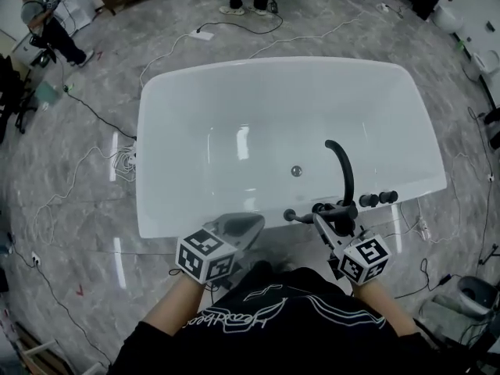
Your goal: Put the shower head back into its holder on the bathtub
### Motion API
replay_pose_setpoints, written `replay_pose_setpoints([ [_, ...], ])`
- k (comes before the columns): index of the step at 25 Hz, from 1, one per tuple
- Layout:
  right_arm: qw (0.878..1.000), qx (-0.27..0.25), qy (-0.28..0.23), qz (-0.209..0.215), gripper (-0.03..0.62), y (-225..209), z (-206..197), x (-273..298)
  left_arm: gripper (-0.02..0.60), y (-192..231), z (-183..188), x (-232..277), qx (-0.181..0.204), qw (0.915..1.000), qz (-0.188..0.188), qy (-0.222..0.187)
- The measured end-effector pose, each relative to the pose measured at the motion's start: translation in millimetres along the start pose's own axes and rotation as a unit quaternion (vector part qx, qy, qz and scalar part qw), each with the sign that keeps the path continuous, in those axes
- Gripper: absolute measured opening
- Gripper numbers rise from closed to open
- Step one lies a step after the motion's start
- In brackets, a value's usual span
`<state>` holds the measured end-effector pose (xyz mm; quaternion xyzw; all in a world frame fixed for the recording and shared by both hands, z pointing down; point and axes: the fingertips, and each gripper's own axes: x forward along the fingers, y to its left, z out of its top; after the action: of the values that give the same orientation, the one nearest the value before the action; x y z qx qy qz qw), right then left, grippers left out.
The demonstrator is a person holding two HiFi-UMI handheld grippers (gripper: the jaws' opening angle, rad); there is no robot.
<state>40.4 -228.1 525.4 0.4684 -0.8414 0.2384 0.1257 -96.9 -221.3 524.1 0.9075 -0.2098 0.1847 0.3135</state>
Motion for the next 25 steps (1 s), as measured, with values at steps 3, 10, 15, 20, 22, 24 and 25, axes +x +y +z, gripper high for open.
replay_pose_setpoints([
  [3,1.000,-0.017,0.013,0.004,0.137,1.7,-14.2,21.4,0.005,3.7,-4.2,-11.2,0.003,0.9999,0.011,-0.001],
  [10,0.997,-0.049,0.057,-0.006,0.137,-8.3,-61.7,61.1,0.005,27.1,-24.8,-32.9,-0.020,0.9989,0.042,0.004],
  [15,0.995,-0.050,0.079,-0.014,0.138,-17.5,-86.3,81.5,0.005,39.1,-35.9,-44.4,-0.035,0.9978,0.055,0.010],
  [20,0.991,-0.067,0.118,-0.015,0.137,-20.4,-113.2,96.9,0.005,43.9,-43.0,-48.6,-0.041,0.9974,0.058,0.015],
  [22,0.989,-0.079,0.128,-0.012,0.138,-20.4,-120.8,100.1,0.005,46.0,-43.0,-48.7,-0.041,0.9973,0.059,0.014],
  [24,0.987,-0.085,0.137,-0.010,0.138,-20.6,-128.3,101.7,0.005,47.8,-44.3,-48.4,-0.042,0.9972,0.060,0.015],
  [25,0.986,-0.088,0.142,-0.008,0.138,-20.2,-132.0,102.6,0.005,48.3,-45.1,-48.7,-0.043,0.9971,0.060,0.015],
])
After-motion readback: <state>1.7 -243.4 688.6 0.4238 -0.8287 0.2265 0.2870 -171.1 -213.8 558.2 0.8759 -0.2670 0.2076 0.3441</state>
